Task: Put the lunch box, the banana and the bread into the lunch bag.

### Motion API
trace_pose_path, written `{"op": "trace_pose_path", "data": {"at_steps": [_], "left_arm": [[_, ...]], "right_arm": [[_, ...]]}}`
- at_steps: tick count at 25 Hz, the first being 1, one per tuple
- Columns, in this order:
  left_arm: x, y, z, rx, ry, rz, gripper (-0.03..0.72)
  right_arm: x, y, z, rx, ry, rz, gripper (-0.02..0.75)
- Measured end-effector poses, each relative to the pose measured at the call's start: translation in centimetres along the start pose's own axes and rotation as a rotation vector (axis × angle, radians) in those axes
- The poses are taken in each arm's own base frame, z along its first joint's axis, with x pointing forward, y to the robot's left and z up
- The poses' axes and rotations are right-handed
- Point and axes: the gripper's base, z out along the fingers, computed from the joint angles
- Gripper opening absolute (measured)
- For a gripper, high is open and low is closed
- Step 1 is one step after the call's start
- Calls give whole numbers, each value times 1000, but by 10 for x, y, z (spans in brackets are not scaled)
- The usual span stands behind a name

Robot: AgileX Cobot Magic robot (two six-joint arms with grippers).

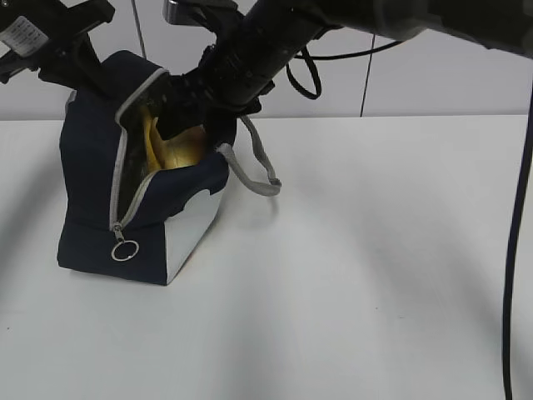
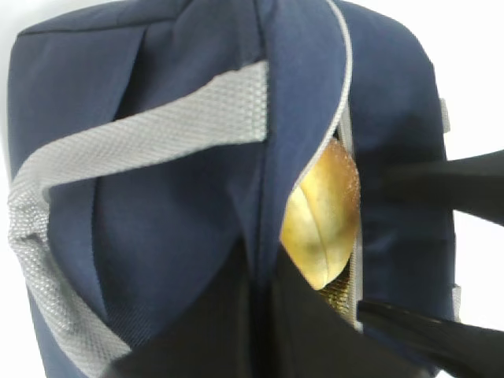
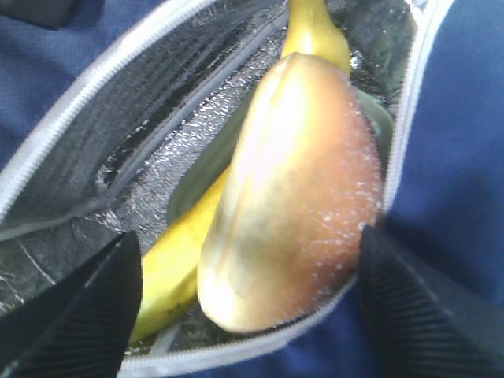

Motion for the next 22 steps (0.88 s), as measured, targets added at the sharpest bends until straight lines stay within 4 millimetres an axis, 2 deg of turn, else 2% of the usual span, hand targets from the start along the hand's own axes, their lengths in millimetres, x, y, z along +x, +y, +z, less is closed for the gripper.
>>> {"op": "trace_pose_path", "data": {"at_steps": [8,15,22], "left_arm": [[0,0,0,-1,0,0,-3],[0,0,0,-2,0,1,-3],[0,0,0,-2,0,1,-3]], "right_arm": [[-25,4,-51,98,-24,-50,589],[-8,-12,-62,186,155,95,585],[-8,-13,-61,191,136,288,584]]}}
